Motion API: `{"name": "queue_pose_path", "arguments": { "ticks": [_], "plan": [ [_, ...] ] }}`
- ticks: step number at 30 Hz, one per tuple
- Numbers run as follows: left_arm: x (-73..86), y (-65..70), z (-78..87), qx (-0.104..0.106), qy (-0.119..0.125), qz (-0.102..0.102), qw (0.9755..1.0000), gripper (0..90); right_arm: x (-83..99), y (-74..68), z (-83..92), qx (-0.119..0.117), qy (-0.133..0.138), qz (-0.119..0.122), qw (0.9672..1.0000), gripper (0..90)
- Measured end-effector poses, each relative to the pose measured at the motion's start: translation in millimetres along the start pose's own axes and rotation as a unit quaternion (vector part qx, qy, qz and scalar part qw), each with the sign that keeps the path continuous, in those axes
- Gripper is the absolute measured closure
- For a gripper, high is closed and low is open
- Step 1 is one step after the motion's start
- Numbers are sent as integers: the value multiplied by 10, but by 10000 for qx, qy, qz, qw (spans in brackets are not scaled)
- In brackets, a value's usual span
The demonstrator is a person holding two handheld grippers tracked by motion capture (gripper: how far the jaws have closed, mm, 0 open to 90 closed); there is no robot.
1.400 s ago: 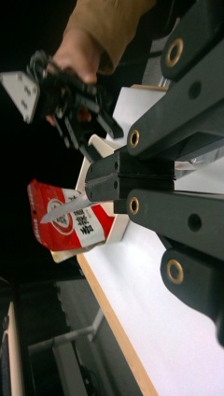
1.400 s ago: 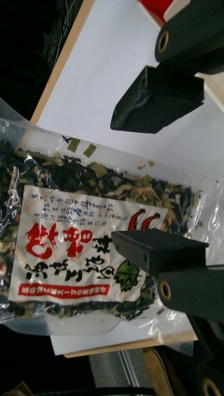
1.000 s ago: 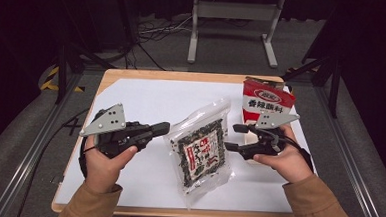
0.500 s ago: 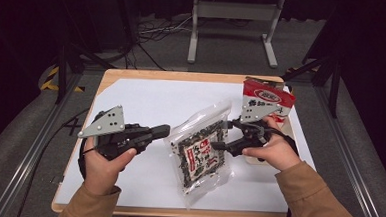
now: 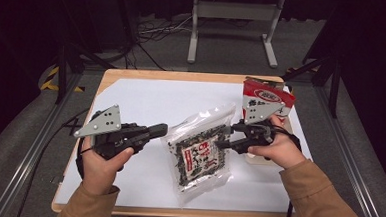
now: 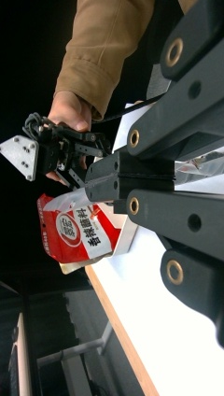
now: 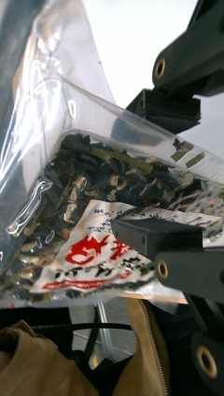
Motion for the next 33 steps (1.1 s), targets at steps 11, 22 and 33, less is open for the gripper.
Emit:
{"name": "queue_pose_path", "arguments": {
  "ticks": [11,22,33],
  "plan": [
    [9,-31,-4,-92,1,46,9999,900,-8,-135,39,-223,-190,112,9995,699],
    [63,-195,89,-8,-54,528,9986,785,-67,-336,144,-573,-14,244,9981,770],
    [167,-253,131,-237,-427,383,9981,303,-127,-340,371,-300,224,134,9992,772]
  ]
}}
Point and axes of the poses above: each handheld gripper's, and its own axes: z roughly backward along the jaws, x roughly out of its underside, y roughly to its right, the point moved 7 cm from there along -z, roughly forward along the jaws, and after that the axes turned 6 degrees about -x, right-handed, at the moved point
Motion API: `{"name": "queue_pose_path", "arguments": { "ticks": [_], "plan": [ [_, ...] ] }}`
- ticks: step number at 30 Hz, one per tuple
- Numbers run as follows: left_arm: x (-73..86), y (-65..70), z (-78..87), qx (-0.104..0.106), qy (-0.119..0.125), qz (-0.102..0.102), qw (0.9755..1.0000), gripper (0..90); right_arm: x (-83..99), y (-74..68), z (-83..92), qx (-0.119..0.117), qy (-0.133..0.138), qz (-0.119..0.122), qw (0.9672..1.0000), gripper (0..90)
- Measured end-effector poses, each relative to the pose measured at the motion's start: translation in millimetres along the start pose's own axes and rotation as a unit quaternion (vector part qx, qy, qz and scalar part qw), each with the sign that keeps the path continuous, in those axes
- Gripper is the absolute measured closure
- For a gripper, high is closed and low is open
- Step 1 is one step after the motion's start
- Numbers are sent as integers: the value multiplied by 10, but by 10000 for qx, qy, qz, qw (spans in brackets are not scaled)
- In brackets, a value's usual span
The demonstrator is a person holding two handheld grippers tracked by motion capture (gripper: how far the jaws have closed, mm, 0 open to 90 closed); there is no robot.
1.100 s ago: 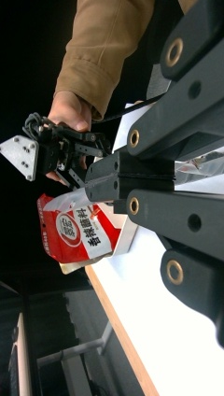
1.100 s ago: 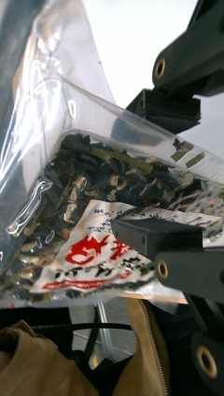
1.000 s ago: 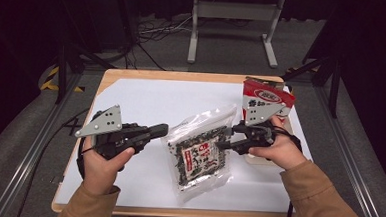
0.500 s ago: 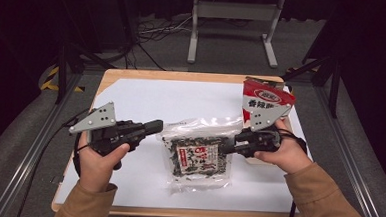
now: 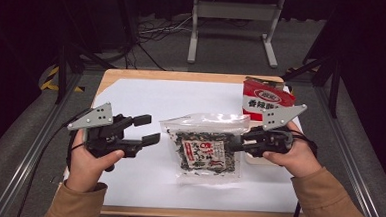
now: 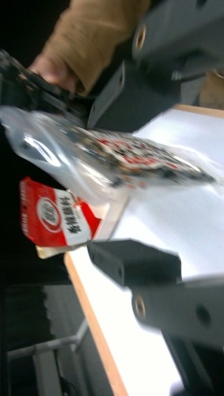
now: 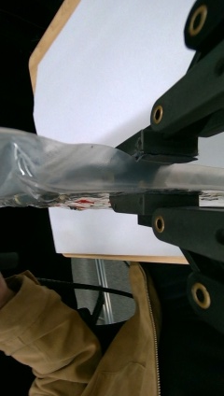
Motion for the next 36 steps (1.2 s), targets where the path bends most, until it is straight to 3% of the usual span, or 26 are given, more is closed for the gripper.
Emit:
{"name": "queue_pose_path", "arguments": {
  "ticks": [5,13,23,30,36],
  "plan": [
    [60,-108,-11,-255,-39,-56,9997,216,-56,-17,101,154,83,75,9998,772],
    [239,-270,-42,-586,-331,-34,9977,155,-138,-3,292,495,302,54,9983,772],
    [497,-422,-114,-705,-666,161,9952,145,-281,31,536,895,702,142,9934,772],
    [743,-593,-187,-871,-972,287,9910,128,-356,32,668,1043,874,155,9906,771],
    [859,-697,-212,-969,-1024,400,9892,120,-375,51,790,1269,1009,168,9866,772]
  ]
}}
Point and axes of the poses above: each handheld gripper's, and its own axes: z roughly backward along the jaws, x roughly out of its underside, y roughly to its right, the point moved 7 cm from there along -z, roughly forward along the jaws, and after that the axes turned 6 degrees about -x, right-handed, at the moved point
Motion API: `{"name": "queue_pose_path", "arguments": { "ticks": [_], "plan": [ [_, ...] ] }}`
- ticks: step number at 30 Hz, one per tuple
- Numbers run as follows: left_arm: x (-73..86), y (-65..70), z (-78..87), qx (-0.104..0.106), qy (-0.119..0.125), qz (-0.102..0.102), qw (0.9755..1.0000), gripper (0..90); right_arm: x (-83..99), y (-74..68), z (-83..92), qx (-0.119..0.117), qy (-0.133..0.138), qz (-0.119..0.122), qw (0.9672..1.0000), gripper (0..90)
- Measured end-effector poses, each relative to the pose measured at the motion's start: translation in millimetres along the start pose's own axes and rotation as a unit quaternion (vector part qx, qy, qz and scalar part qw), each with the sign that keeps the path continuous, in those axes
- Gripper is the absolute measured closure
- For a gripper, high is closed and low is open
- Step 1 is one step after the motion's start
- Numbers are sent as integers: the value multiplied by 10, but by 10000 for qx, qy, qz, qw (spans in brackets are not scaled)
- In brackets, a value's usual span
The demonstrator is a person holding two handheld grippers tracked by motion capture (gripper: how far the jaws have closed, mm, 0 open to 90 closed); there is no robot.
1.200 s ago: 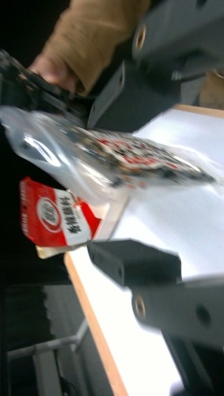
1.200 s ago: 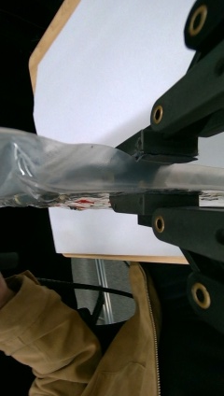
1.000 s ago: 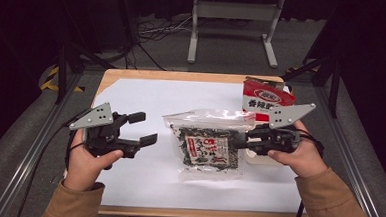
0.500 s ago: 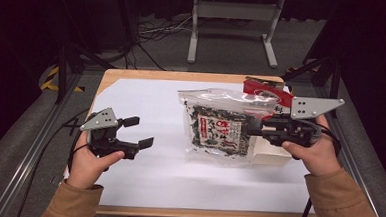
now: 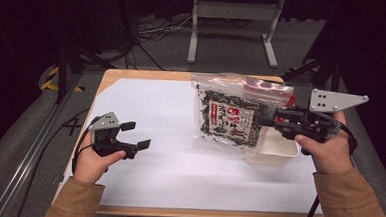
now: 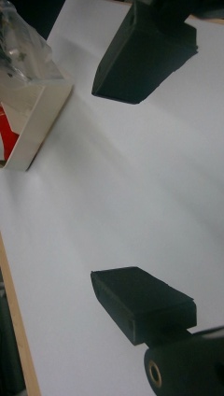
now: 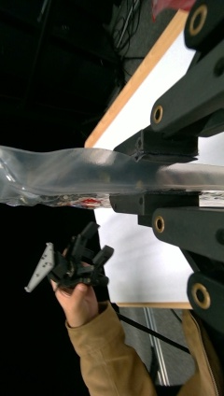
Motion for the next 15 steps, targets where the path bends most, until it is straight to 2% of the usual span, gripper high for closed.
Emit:
{"name": "queue_pose_path", "arguments": {
  "ticks": [15],
  "plan": [
    [87,-114,-40,-90,-69,106,9999,119,-5,171,322,602,216,-91,9979,773]
  ]
}}
Point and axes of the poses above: each handheld gripper's, and its own axes: z roughly backward along the jaws, x roughly out of its underside, y roughly to its right, the point moved 7 cm from there along -z, roughly forward along the jaws, and after that the axes turned 6 degrees about -x, right-handed, at the moved point
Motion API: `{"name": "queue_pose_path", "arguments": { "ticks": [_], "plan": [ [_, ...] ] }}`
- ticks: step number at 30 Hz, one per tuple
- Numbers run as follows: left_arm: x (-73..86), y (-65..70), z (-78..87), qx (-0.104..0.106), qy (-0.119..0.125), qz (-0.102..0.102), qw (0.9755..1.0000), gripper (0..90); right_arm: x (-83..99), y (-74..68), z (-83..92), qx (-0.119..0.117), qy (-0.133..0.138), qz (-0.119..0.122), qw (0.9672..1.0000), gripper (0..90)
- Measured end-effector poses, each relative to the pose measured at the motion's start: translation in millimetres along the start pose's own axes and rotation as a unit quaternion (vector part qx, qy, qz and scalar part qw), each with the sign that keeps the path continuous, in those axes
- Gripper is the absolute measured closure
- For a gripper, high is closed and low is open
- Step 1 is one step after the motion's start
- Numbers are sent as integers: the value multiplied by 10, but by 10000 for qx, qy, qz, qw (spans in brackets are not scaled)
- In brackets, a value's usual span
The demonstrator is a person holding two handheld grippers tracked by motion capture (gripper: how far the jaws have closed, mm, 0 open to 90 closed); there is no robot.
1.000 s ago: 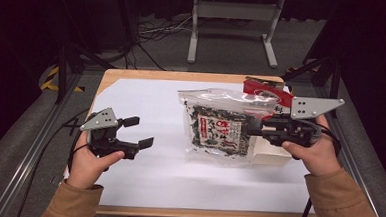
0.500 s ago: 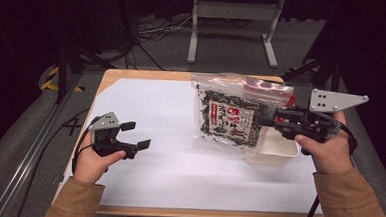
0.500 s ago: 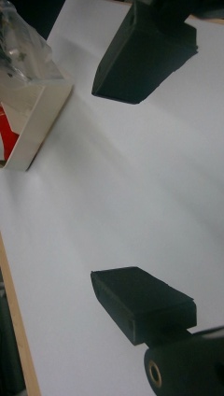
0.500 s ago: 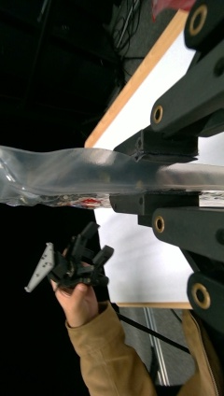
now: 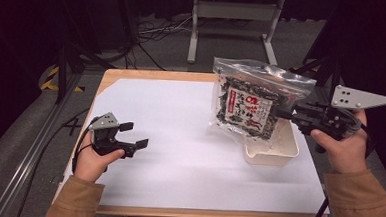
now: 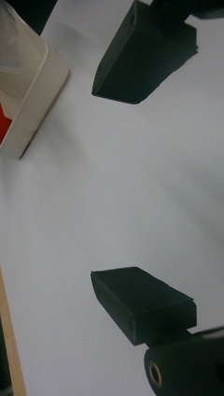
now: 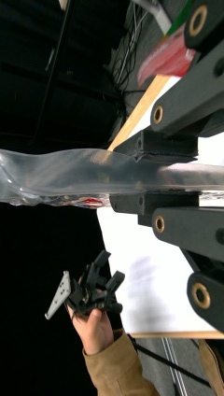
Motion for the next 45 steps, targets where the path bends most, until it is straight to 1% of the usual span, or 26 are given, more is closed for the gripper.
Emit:
{"name": "queue_pose_path", "arguments": {
  "ticks": [4,5,7,11,12,13,14,16,19,21,23,24,30,36,37,40,45],
  "plan": [
    [16,-26,-5,-36,-23,-15,10000,119,14,45,63,121,26,-9,9999,773],
    [20,-23,-10,-17,-20,38,10000,119,17,54,76,136,33,-4,9999,773],
    [24,-34,-10,-32,-32,12,10000,118,33,82,114,224,30,4,9997,773],
    [32,-40,-18,-39,-37,42,10000,118,67,138,190,379,36,-12,9993,773],
    [33,-40,-20,-40,-38,47,10000,118,74,151,206,426,36,-6,9991,773],
    [37,-42,-18,-63,-40,100,9999,116,91,174,242,504,42,-30,9987,773],
    [35,-50,-20,-86,-16,93,9999,114,100,189,263,556,50,-33,9984,773],
    [32,-59,-18,-114,4,106,9999,109,106,199,277,588,52,-28,9983,773],
    [33,-74,-13,-138,14,111,9998,105,144,253,357,791,43,-32,9969,773],
    [39,-77,-17,-141,4,119,9998,104,159,272,388,861,60,-52,9963,773],
    [44,-80,-22,-142,-23,112,9998,105,166,284,401,891,78,-56,9960,773],
    [48,-76,-25,-140,-37,137,9998,102,181,298,419,941,87,-91,9955,773],
    [59,-76,-37,-127,-68,132,9998,101,266,356,448,1103,102,-222,9936,773],
    [63,-81,-37,-138,-78,151,9998,100,346,415,469,1323,95,-351,9905,773],
    [67,-71,-38,-123,-93,202,9997,100,356,425,475,1361,87,-366,9900,773],
    [67,-79,-45,-128,-88,143,9998,100,387,448,488,1452,63,-396,9886,773],
    [67,-80,-45,-121,-90,139,9998,100,456,477,486,1553,-24,-446,9869,773]
  ]
}}
Point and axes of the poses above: each handheld gripper's, and its own axes: z roughly backward along the jaws, x roughly out of its underside, y roughly to its right, the point moved 7 cm from there along -z, roughly forward along the jaws, and after that the axes turned 6 degrees about -x, right-handed, at the moved point
